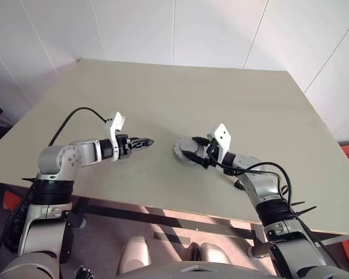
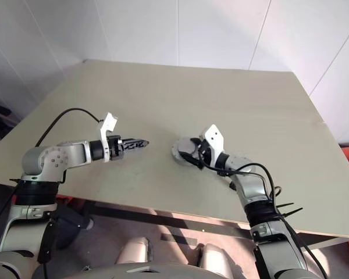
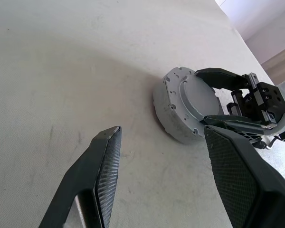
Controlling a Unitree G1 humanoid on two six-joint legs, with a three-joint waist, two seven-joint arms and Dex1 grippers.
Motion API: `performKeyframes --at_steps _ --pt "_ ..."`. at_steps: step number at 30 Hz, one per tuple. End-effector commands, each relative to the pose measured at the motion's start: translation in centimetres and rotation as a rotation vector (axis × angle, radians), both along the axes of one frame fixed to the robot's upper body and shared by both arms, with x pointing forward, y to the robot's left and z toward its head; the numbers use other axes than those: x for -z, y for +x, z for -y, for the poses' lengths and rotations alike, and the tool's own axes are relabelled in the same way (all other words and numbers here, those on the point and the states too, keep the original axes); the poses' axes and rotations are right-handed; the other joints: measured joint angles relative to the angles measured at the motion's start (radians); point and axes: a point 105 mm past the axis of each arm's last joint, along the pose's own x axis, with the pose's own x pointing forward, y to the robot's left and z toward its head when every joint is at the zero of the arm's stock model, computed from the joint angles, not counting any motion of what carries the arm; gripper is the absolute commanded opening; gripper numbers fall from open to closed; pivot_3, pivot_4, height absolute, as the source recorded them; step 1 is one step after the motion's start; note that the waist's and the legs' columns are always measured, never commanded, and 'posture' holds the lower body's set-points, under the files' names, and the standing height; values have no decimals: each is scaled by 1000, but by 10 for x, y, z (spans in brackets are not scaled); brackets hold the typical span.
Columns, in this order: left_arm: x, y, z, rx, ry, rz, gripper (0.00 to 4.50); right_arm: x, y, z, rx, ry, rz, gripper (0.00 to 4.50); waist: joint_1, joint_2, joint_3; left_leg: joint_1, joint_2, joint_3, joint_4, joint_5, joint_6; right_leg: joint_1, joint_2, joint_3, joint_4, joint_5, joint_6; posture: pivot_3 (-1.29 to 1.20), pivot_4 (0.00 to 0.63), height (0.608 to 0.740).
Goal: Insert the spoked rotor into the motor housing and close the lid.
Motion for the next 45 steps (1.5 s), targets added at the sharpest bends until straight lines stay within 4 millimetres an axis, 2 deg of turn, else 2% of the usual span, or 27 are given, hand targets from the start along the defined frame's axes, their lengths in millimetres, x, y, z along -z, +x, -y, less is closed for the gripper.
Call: performKeyframes --at_steps 1,5,12,18,23,28,33,40,45 --pt "-15 6 -3 -13 -3 60 2973 19 -1 25 64 -74 -58 3078 1 0 0 0 0 0 0 0 0 0 0 0 0 0 0 0 0 740" --pt "-15 7 4 -6 -35 49 2973 17 1 22 62 -73 -52 3078 2 0 0 0 -1 0 0 0 0 0 -1 0 0 0 0 0 0 740" --pt "-24 14 30 37 -178 -1 2973 17 2 18 56 -74 -49 3078 0 0 0 0 -1 0 0 0 0 1 -1 0 0 0 0 0 0 740" --pt "-15 30 61 67 -219 -76 2973 15 3 16 59 -71 -43 3078 -1 0 0 0 -1 0 0 0 1 1 -1 0 -1 0 0 0 0 740" --pt "-11 38 98 122 -252 -124 1734 14 4 16 67 -65 -37 3078 0 -1 0 0 -1 0 0 0 1 1 -1 0 -1 0 0 0 0 740" --pt "-1 39 124 171 -228 -170 38 13 4 17 81 -61 -31 3078 -1 -1 0 0 -1 0 0 0 1 1 -1 0 -1 0 0 0 0 740" --pt "26 36 135 181 -114 -251 38 12 4 19 97 -56 -24 3078 1 -1 0 0 -1 0 -1 0 1 1 -2 -1 -2 0 1 0 0 740" --pt "41 35 129 159 -59 -296 38 11 5 22 118 -52 -22 3078 2 -1 0 1 -1 0 -1 0 2 2 -2 -1 -2 0 1 0 0 740" --pt "40 34 128 160 -77 -296 38 8 9 22 136 -43 -20 3078 2 -1 0 1 -1 0 -1 0 1 3 -2 -1 -2 -4 7 0 0 740"
